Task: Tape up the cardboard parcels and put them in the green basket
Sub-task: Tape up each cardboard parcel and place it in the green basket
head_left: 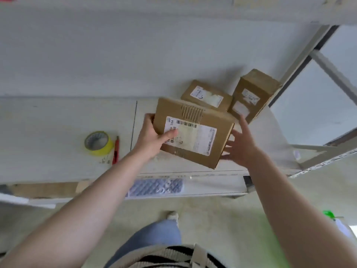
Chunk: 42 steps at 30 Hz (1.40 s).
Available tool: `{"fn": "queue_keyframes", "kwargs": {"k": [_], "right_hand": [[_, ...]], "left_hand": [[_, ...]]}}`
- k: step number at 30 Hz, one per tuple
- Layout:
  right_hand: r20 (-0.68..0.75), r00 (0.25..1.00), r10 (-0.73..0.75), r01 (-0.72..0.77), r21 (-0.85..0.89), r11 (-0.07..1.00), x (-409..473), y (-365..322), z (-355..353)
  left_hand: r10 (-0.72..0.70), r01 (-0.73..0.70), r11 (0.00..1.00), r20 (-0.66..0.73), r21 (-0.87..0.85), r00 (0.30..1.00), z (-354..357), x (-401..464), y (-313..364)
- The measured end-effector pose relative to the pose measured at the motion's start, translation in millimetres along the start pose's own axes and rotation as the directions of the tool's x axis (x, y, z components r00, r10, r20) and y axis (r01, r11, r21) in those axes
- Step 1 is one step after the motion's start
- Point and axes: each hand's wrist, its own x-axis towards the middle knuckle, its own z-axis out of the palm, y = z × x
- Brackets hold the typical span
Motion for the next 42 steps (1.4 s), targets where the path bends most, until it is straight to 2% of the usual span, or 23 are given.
{"fn": "queue_keyframes", "kwargs": {"k": [2, 5, 6, 7, 9, 11, 13, 16, 17, 19, 20, 22, 24, 25, 27, 29, 31, 34, 35, 37, 39, 40, 42], "right_hand": [[0.205, 0.974, 0.092, -0.097, 0.014, 0.995, -2, 17, 31], [0.301, 0.951, 0.069, -0.096, 0.076, 0.992, -8, 37, 69], [0.304, 0.952, 0.025, -0.054, 0.088, 0.995, -10, 39, 80], [0.284, 0.958, -0.042, 0.018, 0.089, 0.996, -12, 41, 90], [0.205, 0.956, -0.209, 0.205, 0.039, 0.978, -18, 44, 113], [0.128, 0.927, -0.353, 0.355, 0.004, 0.935, -25, 51, 139], [0.095, 0.870, -0.484, 0.489, -0.036, 0.872, -27, 60, 164], [0.191, 0.771, -0.608, 0.634, -0.135, 0.761, -26, 75, 204], [0.159, 0.775, -0.611, 0.629, -0.109, 0.769, -24, 77, 218], [0.045, 0.839, -0.543, 0.544, -0.035, 0.838, -15, 77, 246], [0.039, 0.871, -0.490, 0.491, -0.031, 0.871, -11, 76, 258], [0.169, 0.921, -0.350, 0.367, -0.079, 0.927, -4, 73, 285], [0.317, 0.928, -0.196, 0.227, -0.065, 0.972, -2, 76, 312], [0.346, 0.925, -0.159, 0.184, -0.040, 0.982, -2, 81, 325], [0.317, 0.933, -0.172, 0.177, 0.013, 0.984, -1, 92, 351], [0.243, 0.941, -0.237, 0.243, 0.004, 0.970, 2, 103, 377], [0.192, 0.943, -0.271, 0.286, -0.057, 0.957, 6, 115, 404], [0.159, 0.947, -0.279, 0.304, -0.164, 0.939, 13, 137, 443], [0.164, 0.944, -0.285, 0.316, -0.213, 0.925, 17, 144, 452], [0.197, 0.948, -0.252, 0.301, -0.283, 0.911, 28, 159, 463], [0.163, 0.956, -0.244, 0.288, -0.363, 0.886, 39, 166, 462], [0.098, 0.948, -0.303, 0.313, -0.462, 0.830, 46, 167, 456], [-0.014, 0.876, -0.481, 0.320, -0.731, 0.603, 65, 170, 436]], "left_hand": [[0.019, -0.018, 1.000, 0.035, -0.012, 0.999, -38, -17, -4], [-0.013, 0.012, 0.999, 0.024, 0.041, 1.000, -86, -30, -12], [-0.047, 0.046, 0.999, 0.042, 0.024, 0.998, -100, -31, -15], [-0.110, 0.118, 0.990, 0.100, -0.078, 0.989, -111, -32, -15], [-0.254, 0.352, 0.862, 0.290, -0.366, 0.923, -122, -35, -9], [-0.354, 0.490, 0.747, 0.355, -0.449, 0.865, -127, -29, -5], [-0.437, 0.551, 0.679, 0.337, -0.485, 0.834, -135, -18, -8], [-0.360, 0.545, 0.538, 0.409, -0.644, 0.838, -162, -2, -14], [-0.309, 0.525, 0.535, 0.425, -0.662, 0.851, -178, 1, -17], [-0.194, 0.477, 0.580, 0.457, -0.660, 0.868, -216, 11, -31], [-0.142, 0.464, 0.595, 0.482, -0.657, 0.865, -234, 16, -40], [-0.080, 0.452, 0.623, 0.523, -0.638, 0.849, -265, 24, -55], [-0.056, 0.468, 0.642, 0.572, -0.607, 0.819, -290, 29, -67], [-0.067, 0.471, 0.664, 0.581, -0.581, 0.811, -301, 32, -73], [-0.170, 0.434, 0.750, 0.489, -0.499, 0.856, -321, 37, -79], [-0.332, 0.426, 0.822, 0.289, -0.379, 0.898, -337, 40, -81], [-0.445, 0.467, 0.811, 0.147, -0.352, 0.884, -354, 40, -91], [-0.440, 0.508, 0.784, 0.258, -0.355, 0.860, -376, 25, -103], [-0.453, 0.513, 0.795, 0.245, -0.323, 0.857, -381, 19, -107], [-0.516, 0.521, 0.815, 0.093, -0.252, 0.852, -390, 14, -121], [-0.541, 0.534, 0.820, 0.028, -0.206, 0.841, -395, 13, -135], [-0.545, 0.539, 0.823, 0.022, -0.178, 0.838, -397, 13, -142], [-0.546, 0.542, 0.834, -0.006, -0.105, 0.838, -401, 14, -156]]}}
